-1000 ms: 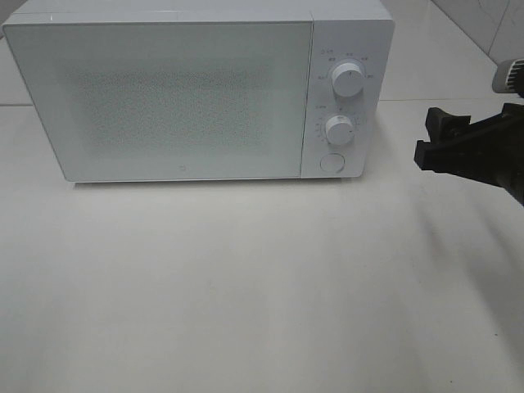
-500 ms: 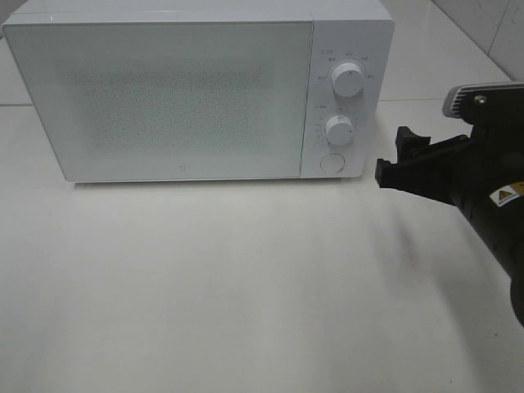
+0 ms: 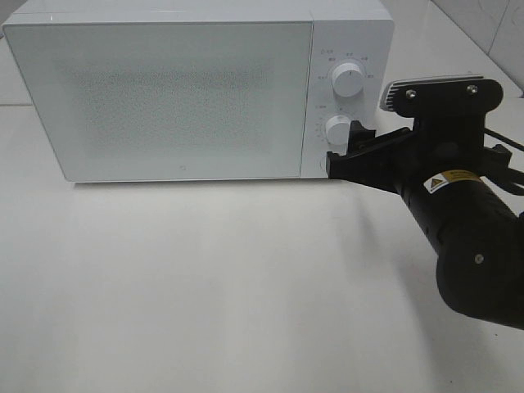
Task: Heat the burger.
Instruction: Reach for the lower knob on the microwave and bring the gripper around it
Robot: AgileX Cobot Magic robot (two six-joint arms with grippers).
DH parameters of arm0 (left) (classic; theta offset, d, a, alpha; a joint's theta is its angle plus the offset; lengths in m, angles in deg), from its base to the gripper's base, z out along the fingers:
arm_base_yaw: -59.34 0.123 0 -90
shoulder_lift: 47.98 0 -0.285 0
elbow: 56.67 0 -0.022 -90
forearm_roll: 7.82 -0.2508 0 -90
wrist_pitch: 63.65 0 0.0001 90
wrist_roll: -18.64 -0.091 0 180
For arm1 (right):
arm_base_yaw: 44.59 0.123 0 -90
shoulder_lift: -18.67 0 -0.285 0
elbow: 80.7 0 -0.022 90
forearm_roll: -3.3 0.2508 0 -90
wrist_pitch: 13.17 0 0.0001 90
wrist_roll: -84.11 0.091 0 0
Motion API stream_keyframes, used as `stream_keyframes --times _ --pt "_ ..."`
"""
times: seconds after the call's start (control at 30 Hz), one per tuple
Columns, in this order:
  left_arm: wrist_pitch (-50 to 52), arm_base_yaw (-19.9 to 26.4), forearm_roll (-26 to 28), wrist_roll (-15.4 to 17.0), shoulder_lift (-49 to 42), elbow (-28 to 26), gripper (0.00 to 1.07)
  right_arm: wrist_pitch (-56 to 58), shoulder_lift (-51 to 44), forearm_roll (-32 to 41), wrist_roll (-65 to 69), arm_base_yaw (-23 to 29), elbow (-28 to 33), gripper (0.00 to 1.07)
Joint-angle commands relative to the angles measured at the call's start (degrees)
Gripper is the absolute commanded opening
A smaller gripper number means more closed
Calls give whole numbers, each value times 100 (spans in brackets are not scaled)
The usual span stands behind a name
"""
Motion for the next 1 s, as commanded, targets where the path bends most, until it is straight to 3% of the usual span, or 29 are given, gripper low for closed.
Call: stream_keyframes --times 0.03,0.43,0.87,1.0 --pt "29 11 46 0 -132 17 98 -34 166 -40 -57 6 -178 76" --pt "29 11 46 0 -132 17 98 -189 1026 -424 201 6 -739 76" --pt "29 11 46 0 -132 17 98 -286 1324 -453 269 -34 -1049 76" --pt "29 11 46 0 -132 17 98 -160 1473 -516 338 -246 -1232 76"
